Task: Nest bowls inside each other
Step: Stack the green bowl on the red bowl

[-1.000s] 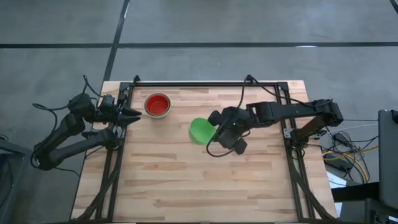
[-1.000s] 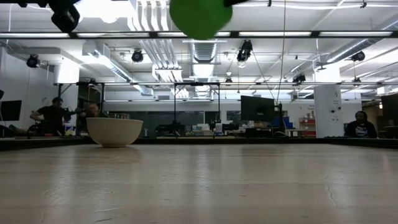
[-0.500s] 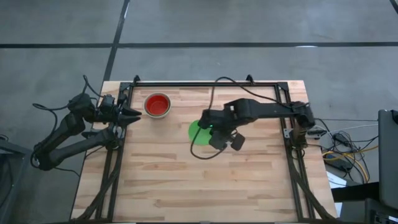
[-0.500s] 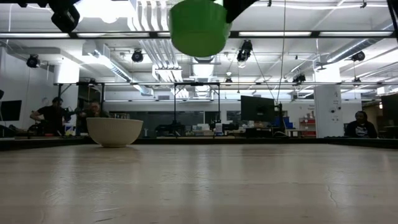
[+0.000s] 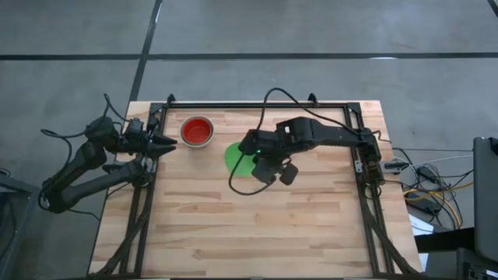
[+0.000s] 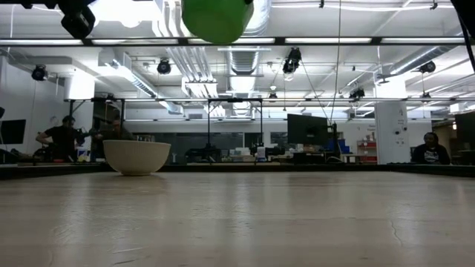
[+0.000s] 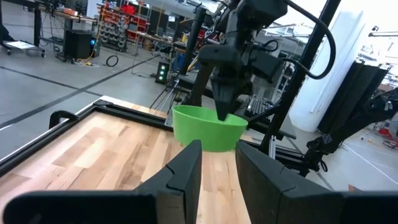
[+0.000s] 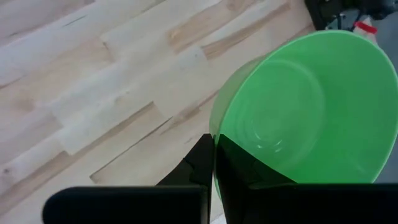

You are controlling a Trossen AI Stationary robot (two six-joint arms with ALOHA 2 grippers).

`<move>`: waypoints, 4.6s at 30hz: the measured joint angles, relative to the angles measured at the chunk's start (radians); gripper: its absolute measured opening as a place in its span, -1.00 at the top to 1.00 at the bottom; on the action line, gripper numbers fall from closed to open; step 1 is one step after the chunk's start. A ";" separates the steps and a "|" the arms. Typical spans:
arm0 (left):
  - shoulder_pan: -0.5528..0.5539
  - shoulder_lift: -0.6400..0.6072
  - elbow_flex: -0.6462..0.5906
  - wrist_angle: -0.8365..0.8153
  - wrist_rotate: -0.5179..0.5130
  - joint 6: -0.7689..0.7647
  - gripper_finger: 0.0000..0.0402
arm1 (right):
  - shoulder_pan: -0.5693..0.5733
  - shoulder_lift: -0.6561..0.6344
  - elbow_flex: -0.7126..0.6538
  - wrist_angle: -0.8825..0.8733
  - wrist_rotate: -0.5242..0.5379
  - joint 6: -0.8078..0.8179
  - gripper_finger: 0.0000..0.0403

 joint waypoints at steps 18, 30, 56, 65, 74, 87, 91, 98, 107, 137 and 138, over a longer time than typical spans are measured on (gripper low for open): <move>0.000 0.000 0.000 0.000 0.000 0.003 0.48 | 0.008 -0.003 -0.045 0.048 -0.006 0.042 0.96; 0.000 0.000 0.000 0.000 0.000 0.000 0.48 | 0.016 -0.004 -0.048 0.111 -0.004 0.042 0.96; 0.000 0.002 0.000 0.000 0.000 -0.026 0.48 | 0.015 -0.004 -0.048 0.189 -0.003 0.116 0.96; 0.000 0.002 0.000 0.000 0.000 -0.027 0.48 | 0.016 -0.004 -0.048 0.192 -0.003 0.102 0.96; 0.000 0.008 0.000 0.001 -0.010 -0.103 0.48 | 0.020 -0.004 -0.048 0.192 -0.029 0.084 0.96; 0.001 0.069 -0.002 0.001 0.051 -0.197 0.49 | 0.021 -0.004 -0.048 0.166 -0.048 0.083 0.96; 0.000 0.111 0.007 0.000 0.157 -0.201 0.50 | 0.020 -0.004 -0.048 0.152 -0.048 0.083 0.96; 0.000 0.212 0.106 -0.001 0.161 -0.050 0.59 | 0.020 -0.004 -0.069 0.146 -0.045 0.095 0.96; 0.000 0.365 0.411 -0.275 0.167 0.211 0.71 | 0.020 -0.004 -0.120 0.146 -0.045 0.113 0.96; -0.127 0.694 0.704 -0.656 0.077 0.682 0.73 | 0.013 -0.006 -0.129 0.186 0.007 0.105 0.96; -0.132 0.690 0.711 -0.655 0.044 0.726 0.73 | 0.013 -0.006 -0.129 0.186 0.007 0.107 0.96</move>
